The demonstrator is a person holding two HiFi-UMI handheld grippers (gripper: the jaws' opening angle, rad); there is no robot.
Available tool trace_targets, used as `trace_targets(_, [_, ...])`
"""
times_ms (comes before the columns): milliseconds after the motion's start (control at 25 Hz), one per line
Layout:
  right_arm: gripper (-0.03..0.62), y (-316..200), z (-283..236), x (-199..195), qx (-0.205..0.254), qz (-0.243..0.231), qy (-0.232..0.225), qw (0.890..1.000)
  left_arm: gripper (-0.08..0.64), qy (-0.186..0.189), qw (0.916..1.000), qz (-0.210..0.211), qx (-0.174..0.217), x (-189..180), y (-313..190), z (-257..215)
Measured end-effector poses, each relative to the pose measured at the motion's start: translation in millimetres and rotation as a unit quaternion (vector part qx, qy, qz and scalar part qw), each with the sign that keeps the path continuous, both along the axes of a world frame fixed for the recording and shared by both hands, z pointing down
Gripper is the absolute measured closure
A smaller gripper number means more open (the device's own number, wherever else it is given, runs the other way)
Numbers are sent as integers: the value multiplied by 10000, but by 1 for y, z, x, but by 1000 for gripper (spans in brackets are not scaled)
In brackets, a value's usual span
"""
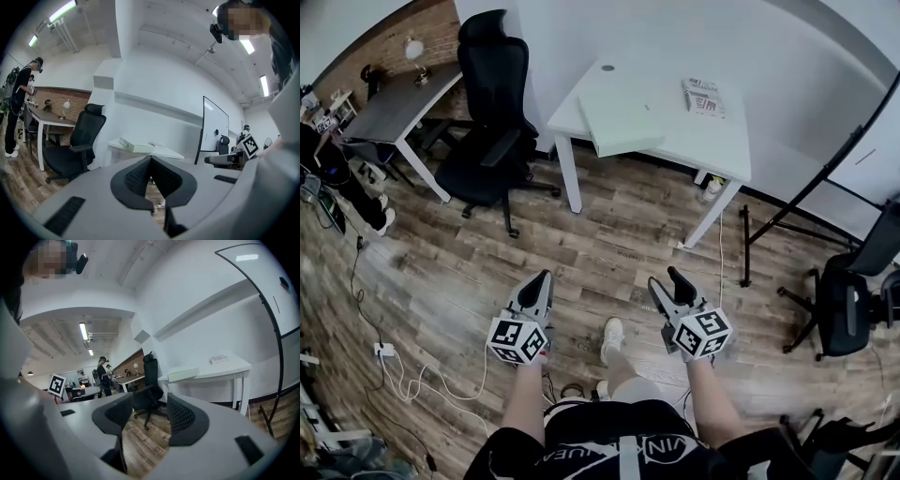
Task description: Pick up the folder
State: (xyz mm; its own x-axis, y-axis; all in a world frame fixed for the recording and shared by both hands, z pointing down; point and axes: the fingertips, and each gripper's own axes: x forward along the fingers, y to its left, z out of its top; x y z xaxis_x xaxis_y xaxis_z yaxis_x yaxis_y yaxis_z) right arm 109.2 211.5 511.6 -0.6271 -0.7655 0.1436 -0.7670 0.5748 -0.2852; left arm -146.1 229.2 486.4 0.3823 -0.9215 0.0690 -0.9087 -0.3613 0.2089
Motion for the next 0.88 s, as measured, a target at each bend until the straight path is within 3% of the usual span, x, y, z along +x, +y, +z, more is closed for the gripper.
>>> trace_targets(320, [367, -56, 8, -7, -139, 110, -92, 9998, 548, -17, 9999, 46, -113, -12, -61, 4])
trace_targets(880, [365, -133, 14, 5, -495, 336, -374, 9975, 548, -1, 9993, 254, -260, 2, -146, 4])
